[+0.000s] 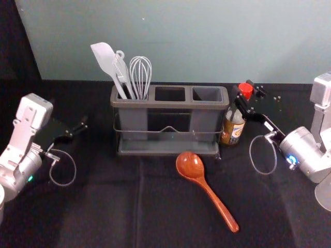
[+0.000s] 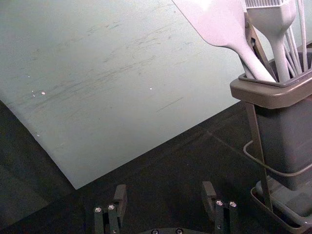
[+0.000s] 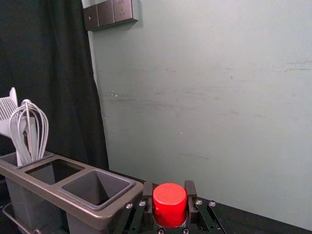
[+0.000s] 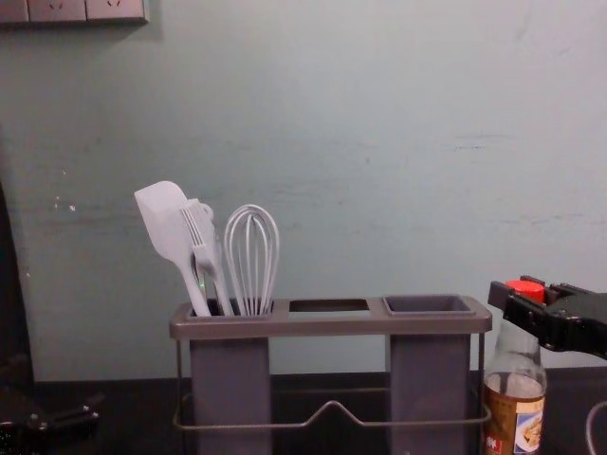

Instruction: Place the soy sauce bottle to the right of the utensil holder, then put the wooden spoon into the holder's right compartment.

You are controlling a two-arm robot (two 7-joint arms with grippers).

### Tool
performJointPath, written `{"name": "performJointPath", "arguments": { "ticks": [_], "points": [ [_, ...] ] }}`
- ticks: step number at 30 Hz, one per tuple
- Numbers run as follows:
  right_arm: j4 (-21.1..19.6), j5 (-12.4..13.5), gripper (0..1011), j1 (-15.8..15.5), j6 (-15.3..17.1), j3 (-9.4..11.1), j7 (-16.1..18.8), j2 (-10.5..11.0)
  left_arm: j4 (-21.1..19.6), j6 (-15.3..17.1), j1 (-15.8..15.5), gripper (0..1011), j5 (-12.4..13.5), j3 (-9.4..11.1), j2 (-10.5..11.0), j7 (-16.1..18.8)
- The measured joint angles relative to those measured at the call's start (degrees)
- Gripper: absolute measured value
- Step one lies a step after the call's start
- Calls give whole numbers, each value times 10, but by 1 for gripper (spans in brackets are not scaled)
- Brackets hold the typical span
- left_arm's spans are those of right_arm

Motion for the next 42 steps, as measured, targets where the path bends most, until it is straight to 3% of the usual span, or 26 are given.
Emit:
{"name": "performJointPath", "arguments": {
  "ticks": [8,15,16,26,35,42],
  "points": [
    [-1,1,409,0,0,1,1,-1,0,0,0,1005,0,0,0,0],
    [-36,12,643,-12,6,12,-2,1,0,0,0,1005,0,0,0,0],
    [-51,15,704,-18,6,17,-5,3,0,0,0,1005,0,0,0,0],
    [-164,25,979,-68,17,35,-17,26,0,0,0,1005,0,0,0,0],
    [-239,22,1000,-124,31,25,-11,54,0,0,0,1005,0,0,0,0],
    [-265,18,1000,-157,34,5,3,71,0,0,0,1005,0,0,0,0]
  ]
}}
